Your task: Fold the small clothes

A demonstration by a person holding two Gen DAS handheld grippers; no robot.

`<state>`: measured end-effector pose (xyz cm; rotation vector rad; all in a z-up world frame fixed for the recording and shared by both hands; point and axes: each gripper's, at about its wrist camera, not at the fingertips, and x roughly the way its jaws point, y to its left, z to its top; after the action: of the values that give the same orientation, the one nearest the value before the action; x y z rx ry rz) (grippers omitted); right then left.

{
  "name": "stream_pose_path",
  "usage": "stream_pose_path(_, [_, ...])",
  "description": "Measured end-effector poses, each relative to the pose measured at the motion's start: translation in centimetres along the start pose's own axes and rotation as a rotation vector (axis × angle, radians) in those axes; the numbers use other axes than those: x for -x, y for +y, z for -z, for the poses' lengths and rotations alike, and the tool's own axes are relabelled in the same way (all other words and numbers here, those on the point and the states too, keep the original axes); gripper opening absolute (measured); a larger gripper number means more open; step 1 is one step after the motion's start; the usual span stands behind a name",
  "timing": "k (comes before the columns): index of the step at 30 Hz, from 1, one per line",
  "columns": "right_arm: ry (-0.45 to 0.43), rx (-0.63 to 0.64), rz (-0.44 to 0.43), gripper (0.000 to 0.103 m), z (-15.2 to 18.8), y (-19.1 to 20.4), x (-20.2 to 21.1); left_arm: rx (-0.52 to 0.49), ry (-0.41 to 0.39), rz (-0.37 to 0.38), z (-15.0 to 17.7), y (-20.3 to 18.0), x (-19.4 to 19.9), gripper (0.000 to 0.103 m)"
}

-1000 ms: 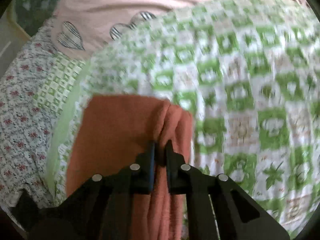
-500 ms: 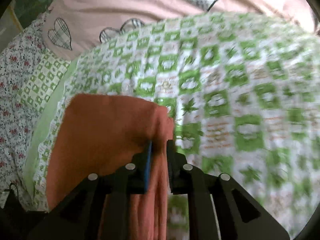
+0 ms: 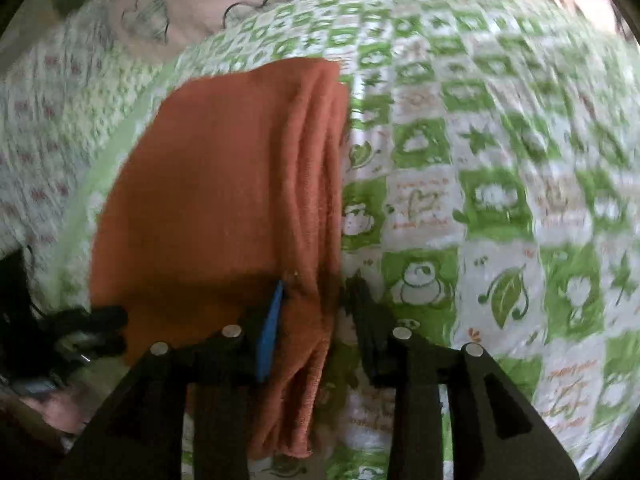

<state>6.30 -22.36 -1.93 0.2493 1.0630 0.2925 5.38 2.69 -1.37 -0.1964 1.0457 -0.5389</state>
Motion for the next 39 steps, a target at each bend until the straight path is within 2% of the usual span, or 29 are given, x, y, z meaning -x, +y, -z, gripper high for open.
stream_pose_path(4, [-0.023, 0.058, 0.061, 0.035, 0.3, 1.5, 1.0, 0.006, 0.003, -0.013, 0.1, -0.2, 0.4, 0.033])
stream_pose_path(9, [-0.107, 0.041, -0.019, 0.035, 0.2, 2.8, 4.7, 0.003, -0.015, -0.005, 0.6, -0.6, 2.6, 0.034])
stream_pose_path(10, [-0.118, 0.044, -0.059, 0.035, 0.5, 3.3, 5.3, 0.005, -0.024, 0.003, 0.7, -0.6, 3.2, 0.034])
stream_pose_path(11, [-0.121, 0.046, -0.109, 0.035, 0.9, 3.7, 5.9, 0.007, -0.035, 0.01, 0.8, -0.6, 3.8, 0.034])
stream_pose_path(14, [-0.092, 0.054, -0.167, 0.035, 1.5, 5.0, 5.4, 0.012, -0.066, 0.008, 0.7, -0.4, 5.0, 0.034])
stream_pose_path(18, [-0.004, 0.049, -0.131, 0.035, 2.5, 4.7, 2.5, 0.039, -0.034, -0.045, 1.0, 0.7, 4.4, 0.037])
stream_pose_path(19, [0.013, 0.042, -0.109, 0.032, 3.0, 4.3, 2.0, 0.054, -0.013, -0.051, 1.2, 1.3, 4.0, 0.037])
stream_pose_path(20, [0.027, 0.038, -0.094, 0.023, 3.4, 3.9, 1.6, 0.064, 0.004, -0.058, 1.4, 1.6, 3.6, 0.036])
stream_pose_path(23, [0.025, 0.004, -0.102, 0.009, 3.9, 2.5, 1.1, 0.081, 0.029, -0.061, 2.2, 2.4, 2.9, 0.033])
stream_pose_path(26, [0.028, -0.019, -0.115, 0.008, 3.9, 2.2, 1.2, 0.065, 0.031, -0.078, 2.4, 2.1, 2.9, 0.033])
stream_pose_path(31, [0.032, -0.002, -0.097, 0.008, 4.1, 2.6, 1.5, 0.095, 0.041, -0.058, 3.1, 2.4, 3.1, 0.034])
stream_pose_path(33, [0.031, -0.023, -0.112, 0.012, 3.9, 2.5, 2.2, 0.1, 0.031, -0.055, 3.1, 2.3, 3.9, 0.034])
stream_pose_path(35, [-0.016, -0.005, -0.108, 0.013, 3.2, 3.0, 3.8, 0.095, 0.009, -0.067, 2.6, 2.4, 4.9, 0.034])
stream_pose_path(37, [-0.058, -0.006, -0.11, 0.015, 2.2, 3.0, 4.7, 0.112, -0.034, -0.069, 1.3, 2.9, 5.7, 0.042])
stream_pose_path(39, [-0.086, -0.024, -0.116, 0.016, 0.9, 2.6, 4.9, 0.135, -0.066, -0.071, -0.3, 3.5, 5.9, 0.056])
